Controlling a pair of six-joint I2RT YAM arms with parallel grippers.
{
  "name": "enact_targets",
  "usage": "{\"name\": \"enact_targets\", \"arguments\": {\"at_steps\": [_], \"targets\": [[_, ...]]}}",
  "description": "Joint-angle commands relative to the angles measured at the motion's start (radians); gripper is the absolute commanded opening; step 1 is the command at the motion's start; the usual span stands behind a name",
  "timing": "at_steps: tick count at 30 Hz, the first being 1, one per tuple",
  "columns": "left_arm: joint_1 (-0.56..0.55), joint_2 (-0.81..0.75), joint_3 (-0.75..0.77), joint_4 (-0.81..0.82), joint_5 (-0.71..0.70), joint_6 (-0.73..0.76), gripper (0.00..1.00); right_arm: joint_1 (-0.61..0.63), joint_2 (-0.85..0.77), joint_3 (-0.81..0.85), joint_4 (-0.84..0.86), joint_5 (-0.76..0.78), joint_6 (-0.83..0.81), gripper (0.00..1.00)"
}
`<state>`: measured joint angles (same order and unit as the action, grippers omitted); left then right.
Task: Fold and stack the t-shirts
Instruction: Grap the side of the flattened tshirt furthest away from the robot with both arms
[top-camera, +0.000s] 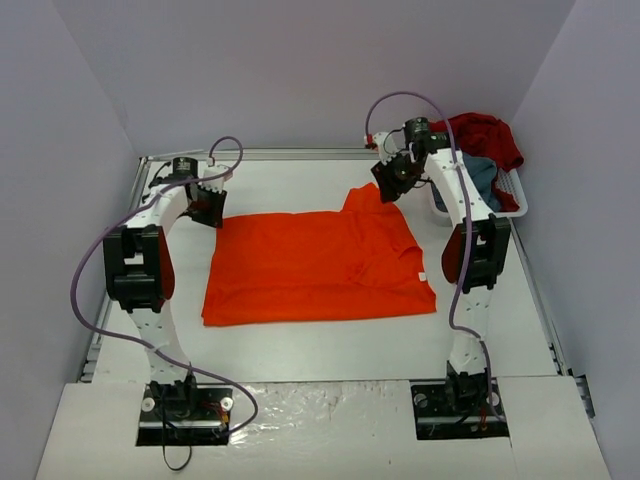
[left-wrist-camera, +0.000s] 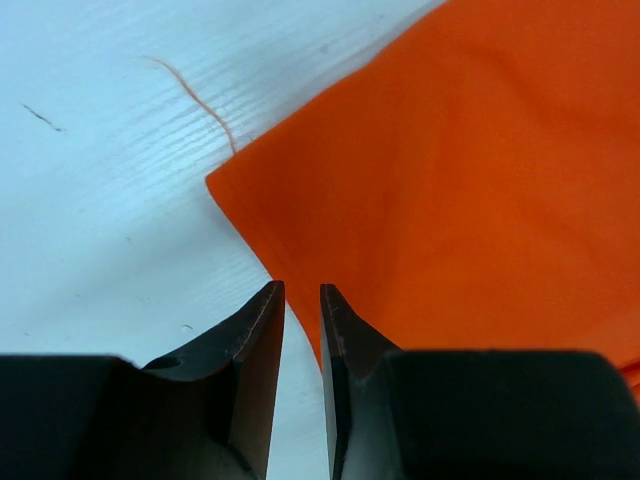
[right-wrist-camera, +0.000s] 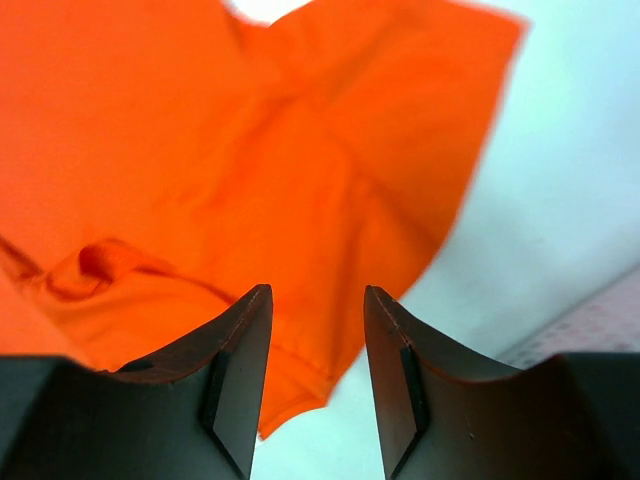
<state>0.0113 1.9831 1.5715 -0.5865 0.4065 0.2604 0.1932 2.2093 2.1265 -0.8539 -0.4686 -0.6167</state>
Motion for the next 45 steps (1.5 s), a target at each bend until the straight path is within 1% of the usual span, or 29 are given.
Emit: {"name": "enact_targets", "arguments": {"at_steps": [1,3,9,11,14,18,23,29,36,37,39,42,45], "targets": [[0.030,-0.036,0.025,0.054,0.014,-0.016,0.20,-0.017,0.044,0.093,0.071,-0.008,0.055,0.38],[0.038,-0.033,0.015,0.068,0.009,-0.016,0.20,-0.021,0.091,0.128,0.120,0.021,0.089,0.39],[0.052,-0.015,0.001,0.065,-0.005,-0.018,0.20,-0.026,0.222,0.260,0.197,0.027,0.138,0.40],[0.056,-0.020,-0.007,0.066,-0.008,-0.021,0.20,-0.026,0.268,0.286,0.225,0.060,0.166,0.40],[0.059,-0.027,-0.019,0.065,-0.015,-0.018,0.21,-0.031,0.299,0.286,0.317,0.088,0.195,0.40],[0.058,-0.027,-0.025,0.062,-0.035,-0.010,0.21,-0.037,0.332,0.289,0.361,0.096,0.201,0.42],[0.059,-0.014,-0.024,0.063,-0.043,-0.009,0.21,-0.043,0.362,0.288,0.377,0.114,0.195,0.46],[0.059,0.005,-0.021,0.062,-0.044,-0.013,0.21,-0.051,0.372,0.247,0.375,0.110,0.180,0.46],[0.059,0.014,-0.022,0.059,-0.044,-0.009,0.21,-0.060,0.382,0.208,0.374,0.082,0.172,0.41],[0.059,0.014,-0.022,0.059,-0.043,-0.009,0.21,-0.060,0.383,0.202,0.375,0.074,0.169,0.38],[0.059,0.016,-0.024,0.057,-0.043,-0.009,0.21,-0.060,0.382,0.193,0.375,0.070,0.166,0.37],[0.059,0.017,-0.025,0.057,-0.046,-0.007,0.21,-0.061,0.382,0.176,0.374,0.068,0.156,0.31],[0.059,0.019,-0.022,0.056,-0.044,-0.009,0.21,-0.060,0.380,0.161,0.372,0.079,0.149,0.23]]}}
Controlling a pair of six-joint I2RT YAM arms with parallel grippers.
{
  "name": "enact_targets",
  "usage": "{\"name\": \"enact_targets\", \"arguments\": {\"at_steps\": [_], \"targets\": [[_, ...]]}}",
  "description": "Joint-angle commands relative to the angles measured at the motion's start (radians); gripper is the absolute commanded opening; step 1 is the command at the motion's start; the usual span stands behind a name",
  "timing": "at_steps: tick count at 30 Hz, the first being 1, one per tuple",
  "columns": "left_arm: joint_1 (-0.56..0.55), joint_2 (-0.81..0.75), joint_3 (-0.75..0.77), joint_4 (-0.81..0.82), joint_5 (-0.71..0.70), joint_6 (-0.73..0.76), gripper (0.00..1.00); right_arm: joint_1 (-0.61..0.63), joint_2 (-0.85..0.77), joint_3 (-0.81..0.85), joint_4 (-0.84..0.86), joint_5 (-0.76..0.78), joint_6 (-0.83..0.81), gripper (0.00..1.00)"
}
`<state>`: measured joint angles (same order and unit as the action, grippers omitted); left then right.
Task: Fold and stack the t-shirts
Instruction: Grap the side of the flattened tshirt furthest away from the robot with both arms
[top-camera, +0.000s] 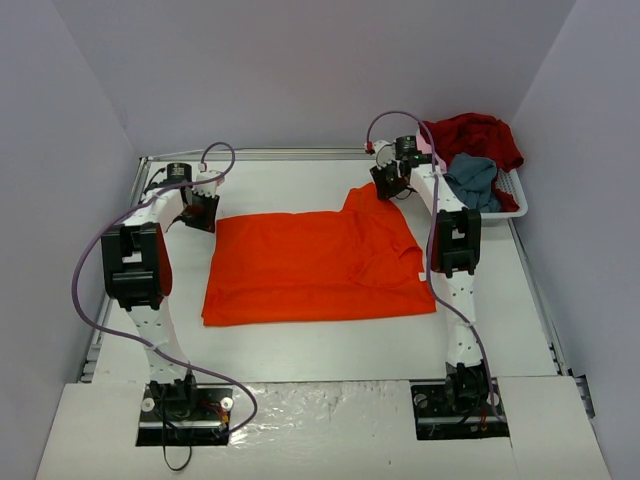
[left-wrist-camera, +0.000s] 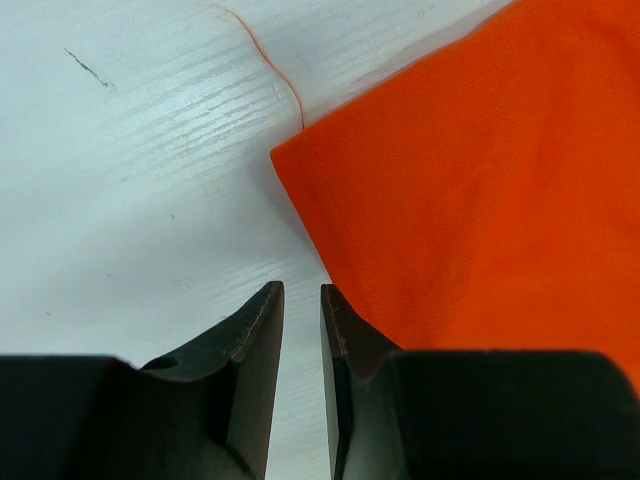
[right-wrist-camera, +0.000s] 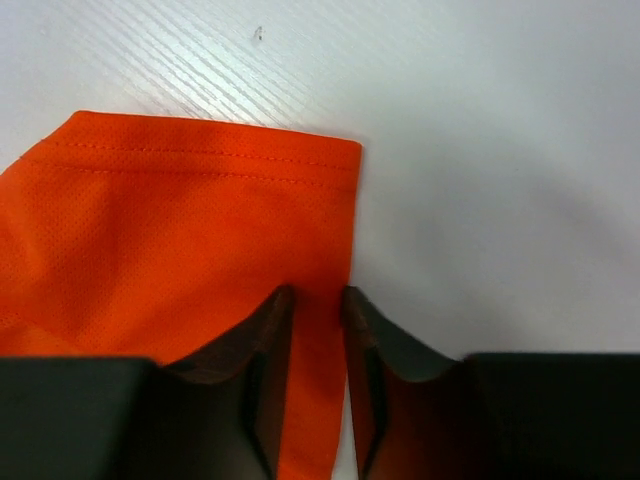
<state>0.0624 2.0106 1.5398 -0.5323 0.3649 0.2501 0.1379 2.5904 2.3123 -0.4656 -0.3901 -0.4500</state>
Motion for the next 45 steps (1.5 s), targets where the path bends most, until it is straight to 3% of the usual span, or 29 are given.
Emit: {"name": "enact_targets", "arguments": {"at_steps": [1,4,14,25,38,45], "targets": [[0.008,-0.007,0.009,0.002,-0.001,0.003,0.21,-0.004,0.000,-0.027,-0.016,0.005,-0.018,0.15],[0.008,-0.004,0.011,0.002,0.002,0.003,0.21,-0.004,-0.004,-0.036,-0.016,0.011,-0.021,0.00],[0.008,0.004,-0.003,0.006,0.011,0.005,0.21,0.023,-0.095,-0.103,-0.004,0.063,-0.079,0.00],[0.007,0.008,-0.004,0.006,0.031,0.006,0.21,0.135,-0.230,-0.341,0.102,0.272,-0.180,0.00],[0.007,0.020,-0.003,0.012,0.037,0.002,0.21,0.187,-0.305,-0.452,0.261,0.457,-0.179,0.00],[0.008,0.043,0.039,0.041,0.037,-0.040,0.21,0.186,-0.291,-0.442,0.271,0.481,-0.179,0.00]]}}
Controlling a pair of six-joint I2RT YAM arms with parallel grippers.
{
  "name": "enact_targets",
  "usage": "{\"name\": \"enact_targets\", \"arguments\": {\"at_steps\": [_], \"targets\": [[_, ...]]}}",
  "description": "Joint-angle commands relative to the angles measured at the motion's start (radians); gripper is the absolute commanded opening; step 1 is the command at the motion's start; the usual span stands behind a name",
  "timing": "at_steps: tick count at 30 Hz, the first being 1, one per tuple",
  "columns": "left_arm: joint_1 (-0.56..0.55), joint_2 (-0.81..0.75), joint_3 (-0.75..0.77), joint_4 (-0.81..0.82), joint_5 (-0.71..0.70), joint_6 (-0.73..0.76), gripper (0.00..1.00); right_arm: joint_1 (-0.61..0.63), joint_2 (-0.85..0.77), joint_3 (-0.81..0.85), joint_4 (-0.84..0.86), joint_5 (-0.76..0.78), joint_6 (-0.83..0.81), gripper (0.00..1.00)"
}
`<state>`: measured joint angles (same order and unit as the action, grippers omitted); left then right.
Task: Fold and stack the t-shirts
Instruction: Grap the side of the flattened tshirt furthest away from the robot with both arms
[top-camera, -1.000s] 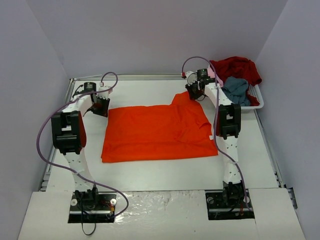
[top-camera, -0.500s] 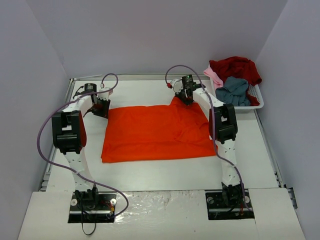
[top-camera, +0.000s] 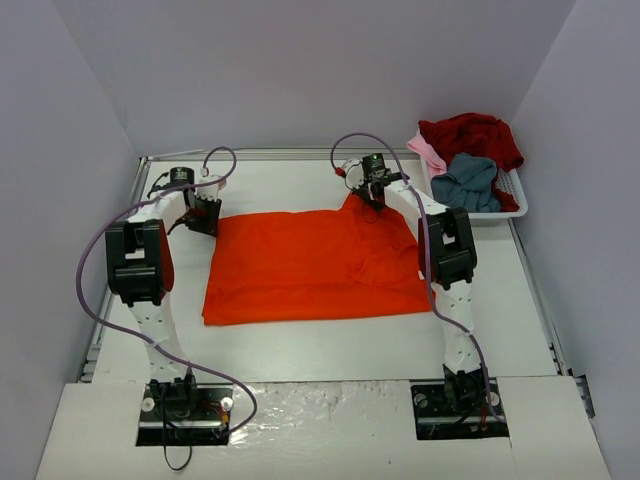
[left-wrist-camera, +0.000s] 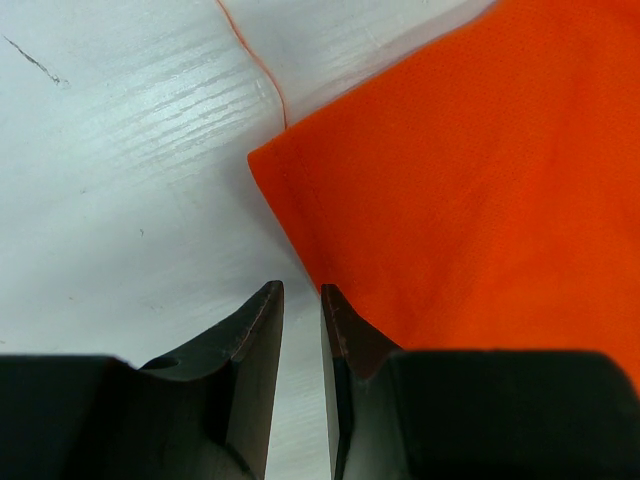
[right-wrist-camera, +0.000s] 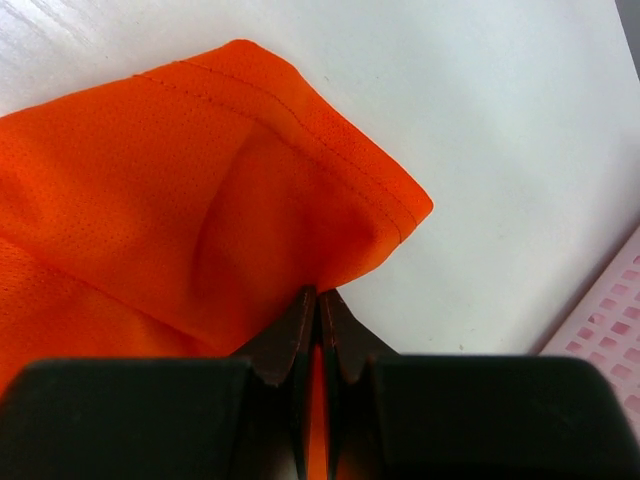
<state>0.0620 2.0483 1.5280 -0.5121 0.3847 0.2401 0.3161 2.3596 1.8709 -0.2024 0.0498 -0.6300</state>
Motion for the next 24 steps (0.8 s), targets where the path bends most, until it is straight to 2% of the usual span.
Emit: {"name": "enact_targets", "arguments": {"at_steps": [1,6,18,24], "targets": [[0.007,0.012,0.058,0.021,0.023,-0.035,0.21,0.008,-0.057,-0.001,0.009,0.039,0.001,0.00],[0.007,0.050,0.118,0.012,0.065,-0.065,0.22,0.008,-0.053,-0.004,0.008,0.032,0.000,0.00],[0.007,0.089,0.143,0.060,-0.017,-0.088,0.25,0.008,-0.036,-0.004,0.003,0.035,-0.011,0.00],[0.009,0.108,0.169,0.046,0.048,-0.104,0.28,0.009,-0.022,0.004,0.001,0.027,-0.008,0.00]]}}
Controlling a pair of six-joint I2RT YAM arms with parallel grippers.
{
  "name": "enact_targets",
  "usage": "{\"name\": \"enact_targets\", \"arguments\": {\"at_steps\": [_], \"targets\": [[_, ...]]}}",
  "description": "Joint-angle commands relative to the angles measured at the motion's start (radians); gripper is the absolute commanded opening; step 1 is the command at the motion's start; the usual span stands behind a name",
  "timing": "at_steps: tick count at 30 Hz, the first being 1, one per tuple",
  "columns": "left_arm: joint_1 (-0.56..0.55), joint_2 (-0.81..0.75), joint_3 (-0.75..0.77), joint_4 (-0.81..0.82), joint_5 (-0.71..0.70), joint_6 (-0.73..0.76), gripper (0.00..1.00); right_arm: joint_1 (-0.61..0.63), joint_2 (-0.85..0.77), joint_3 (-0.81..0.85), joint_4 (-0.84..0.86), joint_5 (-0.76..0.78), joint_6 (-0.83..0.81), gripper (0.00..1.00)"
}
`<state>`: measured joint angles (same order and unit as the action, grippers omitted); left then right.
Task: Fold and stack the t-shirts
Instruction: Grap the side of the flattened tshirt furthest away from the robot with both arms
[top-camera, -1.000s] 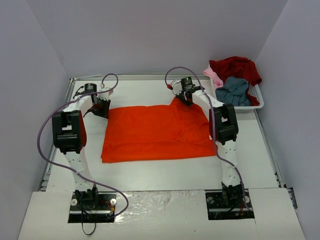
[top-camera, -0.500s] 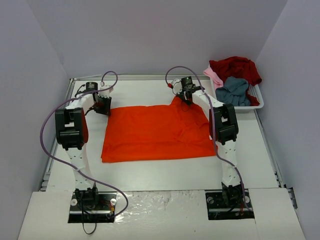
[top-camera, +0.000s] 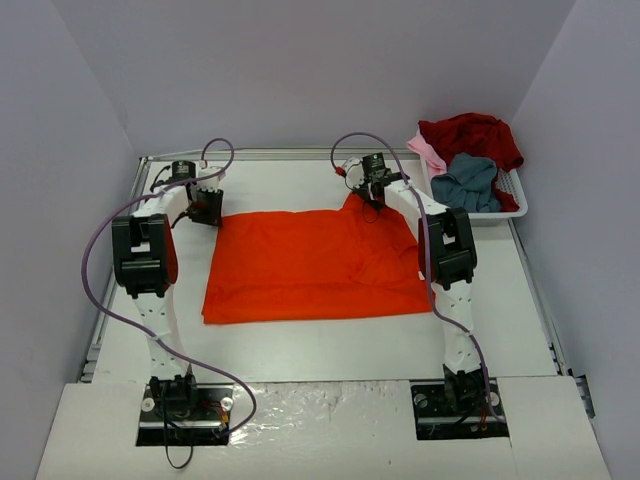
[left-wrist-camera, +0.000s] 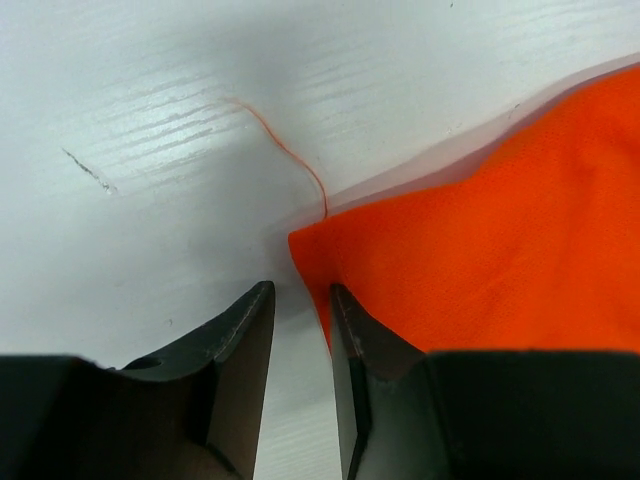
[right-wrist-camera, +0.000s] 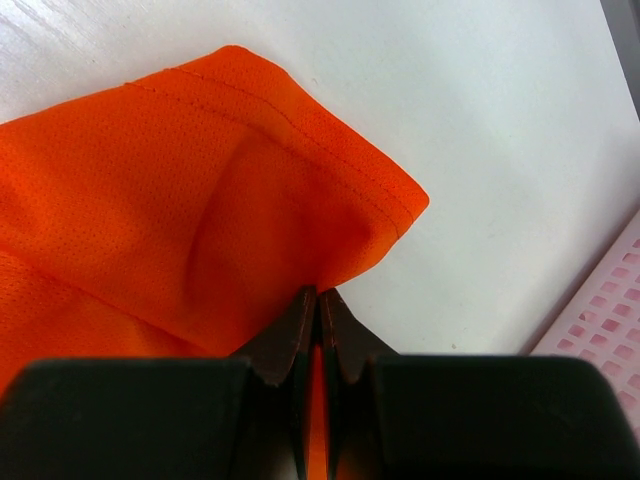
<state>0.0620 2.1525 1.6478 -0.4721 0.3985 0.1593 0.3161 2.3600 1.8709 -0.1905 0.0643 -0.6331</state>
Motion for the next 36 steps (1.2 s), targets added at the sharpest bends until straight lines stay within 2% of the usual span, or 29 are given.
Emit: {"name": "enact_targets", "arguments": {"at_steps": [1,10,23,25,26,28,36], "targets": [[0.007,0.006,0.053,0.004,0.051,-0.032,0.28,0.008,-0.019,0.002,-0.010,0.012,-0.005,0.00],[0.007,-0.002,0.060,0.018,0.145,-0.067,0.29,0.008,-0.011,-0.001,-0.010,0.022,-0.014,0.00],[0.010,0.041,0.076,0.012,0.111,-0.058,0.29,0.006,-0.007,0.002,-0.018,0.017,-0.019,0.00],[0.007,0.056,0.095,0.000,0.103,-0.058,0.25,0.006,-0.005,0.002,-0.018,0.020,-0.020,0.00],[0.009,0.056,0.099,-0.003,0.100,-0.058,0.13,0.005,-0.004,0.004,-0.018,0.022,-0.022,0.00],[0.009,0.058,0.106,-0.005,0.088,-0.058,0.03,0.003,-0.002,0.008,-0.017,0.025,-0.022,0.00],[0.009,0.015,0.118,-0.013,0.068,-0.055,0.02,0.003,-0.027,0.050,-0.020,0.029,-0.008,0.00]]}}
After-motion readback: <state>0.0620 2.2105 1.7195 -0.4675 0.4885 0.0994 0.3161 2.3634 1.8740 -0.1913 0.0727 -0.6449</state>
